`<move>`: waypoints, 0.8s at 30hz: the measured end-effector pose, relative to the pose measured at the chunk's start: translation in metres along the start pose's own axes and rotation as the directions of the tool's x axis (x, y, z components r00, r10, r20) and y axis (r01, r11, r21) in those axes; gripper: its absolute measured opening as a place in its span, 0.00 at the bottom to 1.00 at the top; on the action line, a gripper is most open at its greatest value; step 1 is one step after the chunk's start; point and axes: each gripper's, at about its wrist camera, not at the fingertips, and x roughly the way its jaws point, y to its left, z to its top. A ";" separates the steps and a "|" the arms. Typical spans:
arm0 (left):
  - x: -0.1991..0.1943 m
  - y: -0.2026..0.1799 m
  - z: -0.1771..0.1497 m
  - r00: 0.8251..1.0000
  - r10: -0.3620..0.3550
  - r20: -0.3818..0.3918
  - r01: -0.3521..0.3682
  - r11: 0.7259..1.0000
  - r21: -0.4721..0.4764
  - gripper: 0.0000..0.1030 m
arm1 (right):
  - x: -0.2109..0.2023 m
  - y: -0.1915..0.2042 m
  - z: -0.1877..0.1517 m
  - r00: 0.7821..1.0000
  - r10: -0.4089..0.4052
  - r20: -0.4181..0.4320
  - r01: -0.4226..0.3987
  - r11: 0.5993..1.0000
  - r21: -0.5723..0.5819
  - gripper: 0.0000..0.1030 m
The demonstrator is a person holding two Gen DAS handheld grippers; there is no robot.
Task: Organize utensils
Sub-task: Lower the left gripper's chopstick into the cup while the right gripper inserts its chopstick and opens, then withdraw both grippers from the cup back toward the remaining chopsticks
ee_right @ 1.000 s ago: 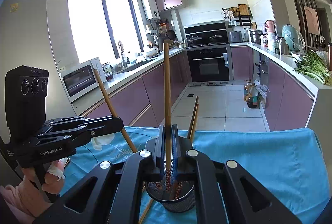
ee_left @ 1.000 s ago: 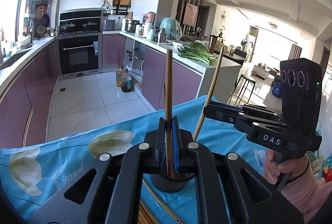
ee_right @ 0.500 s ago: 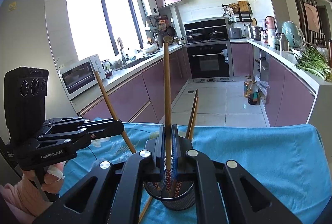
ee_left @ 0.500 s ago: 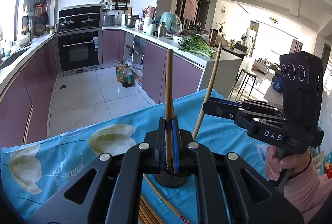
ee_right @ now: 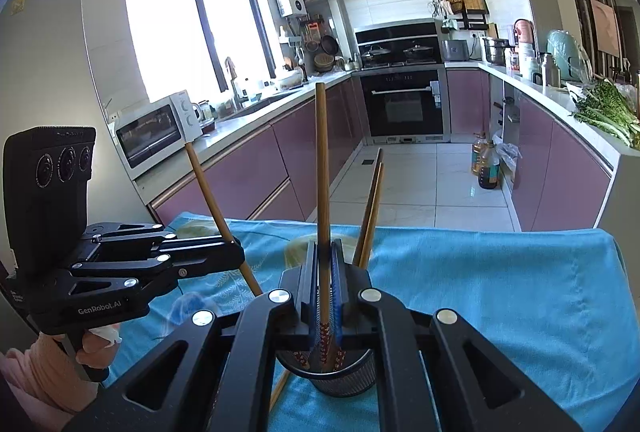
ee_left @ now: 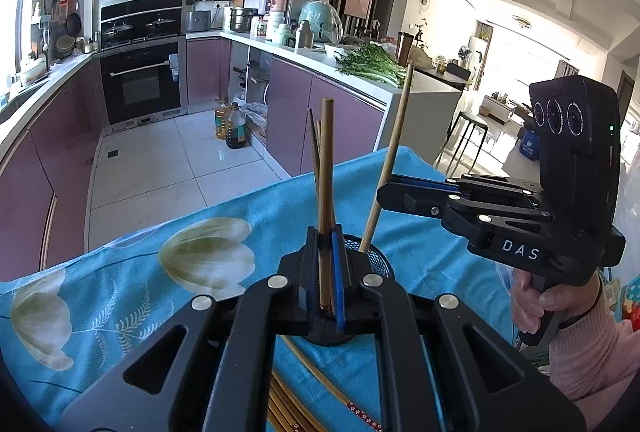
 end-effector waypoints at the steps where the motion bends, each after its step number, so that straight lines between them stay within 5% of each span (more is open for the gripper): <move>1: 0.003 0.001 0.000 1.000 -0.002 -0.010 0.002 1.000 -0.004 0.07 | 0.003 0.000 0.000 1.000 0.000 -0.012 0.000 1.000 0.000 0.05; 12: 0.040 0.009 0.001 0.998 -0.005 -0.069 0.003 1.000 -0.025 0.08 | 0.033 -0.007 -0.005 0.997 -0.027 -0.076 0.029 0.999 0.028 0.06; 24: 0.038 0.018 -0.017 0.998 0.054 -0.028 -0.055 0.998 -0.037 0.25 | 0.021 -0.004 -0.015 0.999 -0.012 -0.046 0.014 0.998 0.061 0.17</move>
